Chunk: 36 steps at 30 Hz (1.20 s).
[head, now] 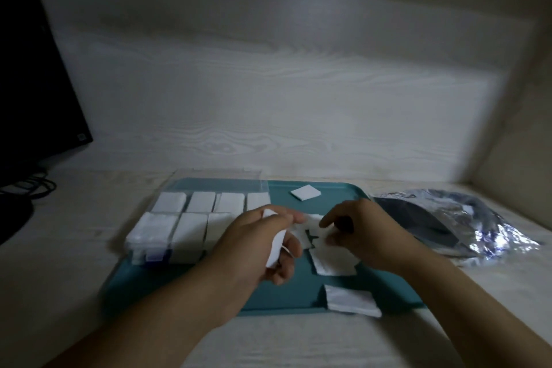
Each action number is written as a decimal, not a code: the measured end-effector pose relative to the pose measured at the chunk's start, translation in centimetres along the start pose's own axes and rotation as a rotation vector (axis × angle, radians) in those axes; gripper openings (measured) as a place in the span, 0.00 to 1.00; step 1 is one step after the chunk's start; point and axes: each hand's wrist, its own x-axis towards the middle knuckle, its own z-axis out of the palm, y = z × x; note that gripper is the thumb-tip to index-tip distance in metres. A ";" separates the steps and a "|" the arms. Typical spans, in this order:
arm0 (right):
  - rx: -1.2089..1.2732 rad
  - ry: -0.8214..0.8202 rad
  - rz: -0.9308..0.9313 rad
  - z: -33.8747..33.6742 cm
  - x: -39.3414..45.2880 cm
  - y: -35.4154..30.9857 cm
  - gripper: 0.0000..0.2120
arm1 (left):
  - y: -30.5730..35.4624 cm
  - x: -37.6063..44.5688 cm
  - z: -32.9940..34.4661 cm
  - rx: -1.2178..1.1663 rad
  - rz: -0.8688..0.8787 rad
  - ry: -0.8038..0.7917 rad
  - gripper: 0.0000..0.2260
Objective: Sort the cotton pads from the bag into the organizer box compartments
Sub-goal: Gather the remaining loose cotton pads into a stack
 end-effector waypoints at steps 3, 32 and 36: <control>0.196 0.083 0.042 -0.6 0.2 0.4 0.06 | 0.0 0.0 -0.3 -0.050 0.049 0.018 0.11; 0.041 0.035 -0.494 3.5 -3.4 -5.2 0.46 | -2.0 -1.3 -0.3 -0.239 -0.069 -0.056 0.13; 0.116 0.070 -0.504 3.8 -4.2 -5.7 0.48 | -2.1 -1.3 -0.3 -0.231 -0.024 -0.046 0.16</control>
